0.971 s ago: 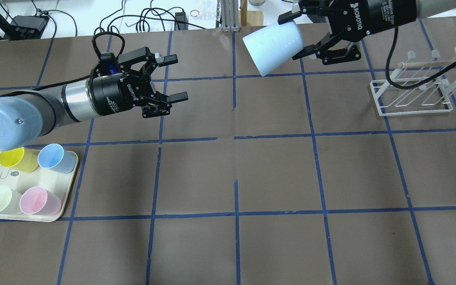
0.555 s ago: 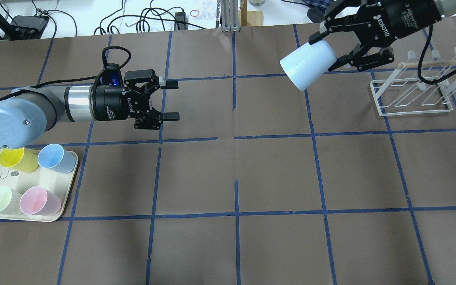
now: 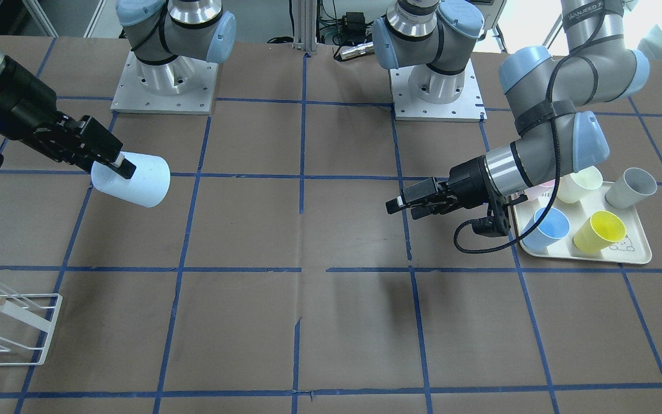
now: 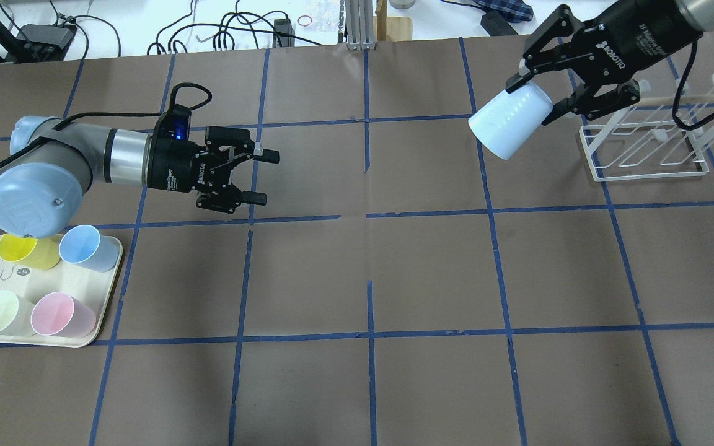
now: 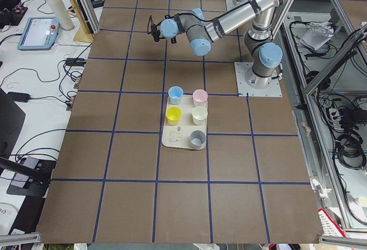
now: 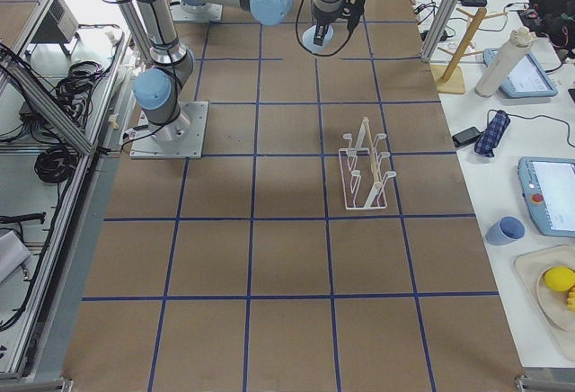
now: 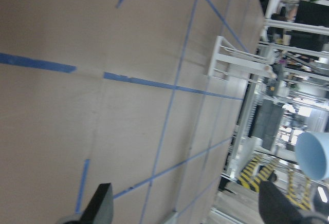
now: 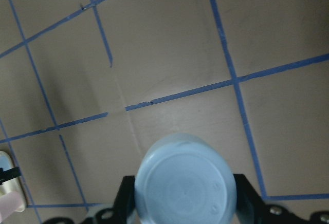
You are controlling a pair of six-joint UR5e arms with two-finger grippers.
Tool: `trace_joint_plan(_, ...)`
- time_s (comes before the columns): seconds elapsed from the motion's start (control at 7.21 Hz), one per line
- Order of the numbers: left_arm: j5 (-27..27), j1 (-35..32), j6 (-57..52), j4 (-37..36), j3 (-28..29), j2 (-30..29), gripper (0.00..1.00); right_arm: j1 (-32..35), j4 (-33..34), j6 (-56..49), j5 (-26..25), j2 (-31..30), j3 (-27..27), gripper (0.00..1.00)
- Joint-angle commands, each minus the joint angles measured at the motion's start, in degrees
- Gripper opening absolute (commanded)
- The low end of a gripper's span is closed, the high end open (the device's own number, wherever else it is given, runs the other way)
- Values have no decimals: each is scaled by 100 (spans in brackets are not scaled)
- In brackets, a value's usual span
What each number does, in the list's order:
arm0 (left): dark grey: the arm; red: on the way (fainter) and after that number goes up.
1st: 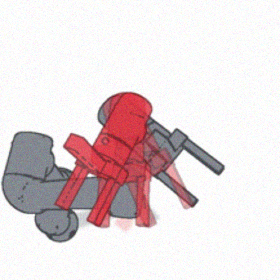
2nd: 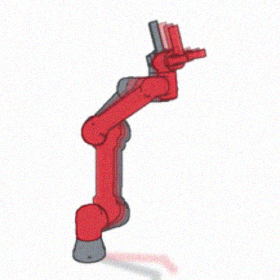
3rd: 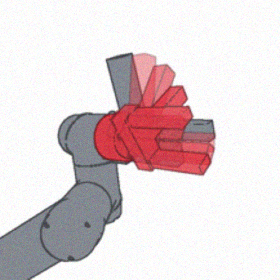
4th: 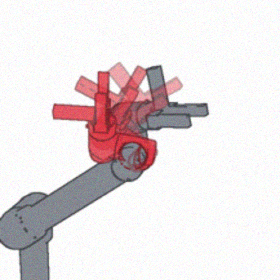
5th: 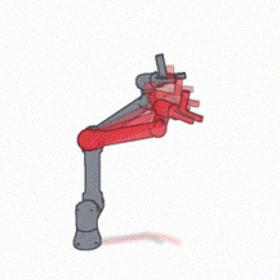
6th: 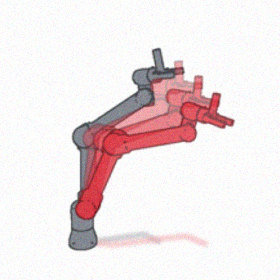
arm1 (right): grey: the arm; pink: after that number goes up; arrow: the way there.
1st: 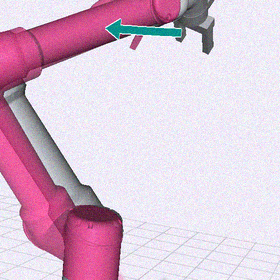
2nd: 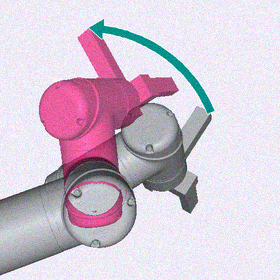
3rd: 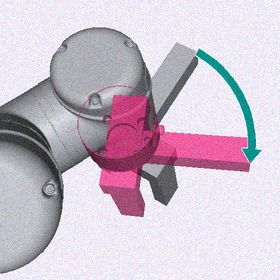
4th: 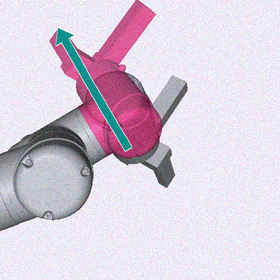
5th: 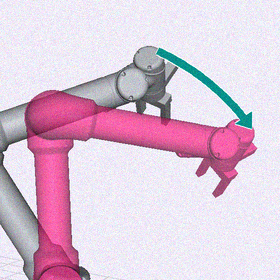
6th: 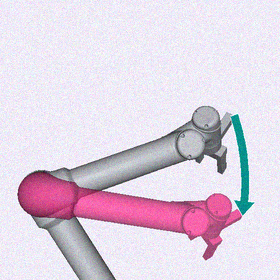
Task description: Transfer IKEA cup to right arm and place on rack
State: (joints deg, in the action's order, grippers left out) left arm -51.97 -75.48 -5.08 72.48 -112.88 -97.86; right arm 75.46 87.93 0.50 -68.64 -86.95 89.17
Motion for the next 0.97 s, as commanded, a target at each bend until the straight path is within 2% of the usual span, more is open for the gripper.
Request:
trace_joint_plan(0.0, -1827, -81, 60, -146, 116, 353, 100, 4, 451, -669, -1250, 186, -5, 34)
trace_joint_plan(0.14, -2409, -220, 104, -42, 352, 538, 100, -5, 741, -1292, -1953, 283, 3, 34)
trace_joint_plan(0.28, -2919, -509, 252, -41, 633, 583, 100, -14, 1048, -1620, -2325, 380, 12, 34)
trace_joint_plan(0.42, -3185, -781, 488, 11, 940, 592, 100, -75, 1408, -1789, -2434, 424, 38, 33)
trace_joint_plan(0.55, -3371, -1045, 665, 212, 1178, 636, 100, -397, 1586, -2077, -2452, 442, 91, 25)
trace_joint_plan(0.69, -3807, -1187, 684, 632, 1468, 741, 100, -836, 1657, -2550, -2426, 555, 100, 22)
trace_joint_plan(0.83, -3847, -1206, 702, 1280, 1949, 785, 100, -1005, 1823, -2659, -2365, 652, 100, 17)
